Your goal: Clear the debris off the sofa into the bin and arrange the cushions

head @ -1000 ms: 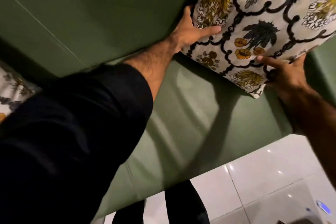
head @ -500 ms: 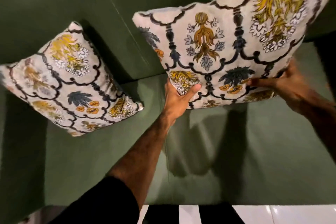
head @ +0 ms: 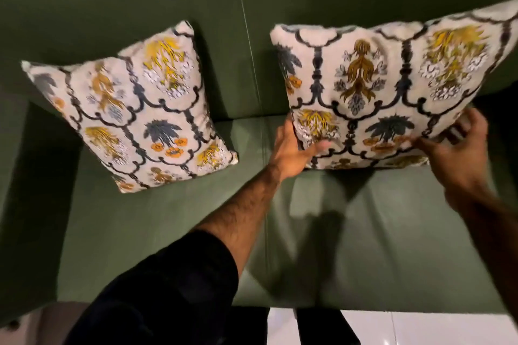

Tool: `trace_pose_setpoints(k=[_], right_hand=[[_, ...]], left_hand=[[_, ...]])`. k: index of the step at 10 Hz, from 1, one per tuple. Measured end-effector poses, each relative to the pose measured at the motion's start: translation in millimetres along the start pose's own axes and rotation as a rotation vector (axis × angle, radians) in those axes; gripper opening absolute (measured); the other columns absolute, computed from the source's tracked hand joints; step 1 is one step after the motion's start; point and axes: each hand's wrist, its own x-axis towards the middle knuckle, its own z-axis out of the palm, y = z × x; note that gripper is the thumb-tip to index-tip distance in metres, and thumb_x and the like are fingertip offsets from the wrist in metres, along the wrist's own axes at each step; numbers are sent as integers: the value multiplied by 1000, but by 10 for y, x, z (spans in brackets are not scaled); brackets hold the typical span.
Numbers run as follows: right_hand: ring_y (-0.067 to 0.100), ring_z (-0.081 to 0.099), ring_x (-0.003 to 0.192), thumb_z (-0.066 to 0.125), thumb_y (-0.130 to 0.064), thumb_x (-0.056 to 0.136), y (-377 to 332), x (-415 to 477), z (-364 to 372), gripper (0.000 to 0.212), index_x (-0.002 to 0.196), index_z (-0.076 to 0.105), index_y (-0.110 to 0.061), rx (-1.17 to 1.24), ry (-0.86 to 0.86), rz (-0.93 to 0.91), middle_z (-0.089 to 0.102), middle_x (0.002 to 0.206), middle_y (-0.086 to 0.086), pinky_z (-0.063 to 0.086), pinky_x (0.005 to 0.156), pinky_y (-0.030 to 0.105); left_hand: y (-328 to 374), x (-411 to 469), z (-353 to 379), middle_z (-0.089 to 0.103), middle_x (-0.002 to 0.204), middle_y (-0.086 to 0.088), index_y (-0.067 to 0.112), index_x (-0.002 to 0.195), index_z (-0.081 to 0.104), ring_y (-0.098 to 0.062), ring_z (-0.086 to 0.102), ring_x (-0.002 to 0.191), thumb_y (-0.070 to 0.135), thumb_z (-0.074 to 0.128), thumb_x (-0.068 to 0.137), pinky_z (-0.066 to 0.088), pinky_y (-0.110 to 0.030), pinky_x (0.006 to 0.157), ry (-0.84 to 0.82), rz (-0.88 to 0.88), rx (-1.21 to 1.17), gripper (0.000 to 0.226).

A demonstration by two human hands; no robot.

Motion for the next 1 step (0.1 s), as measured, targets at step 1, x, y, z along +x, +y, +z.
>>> trace_pose_setpoints(k=[1], right_hand=[[14, 49, 131, 81, -9, 84, -615, -605, 43, 84, 152, 35, -27, 64, 124, -87, 47, 150, 0, 45, 111, 48]], left_hand=[[191, -299, -353, 18, 164, -12, 24, 160, 3, -27, 19, 151, 61, 64, 89, 22, -47, 123, 85, 97, 200, 100]])
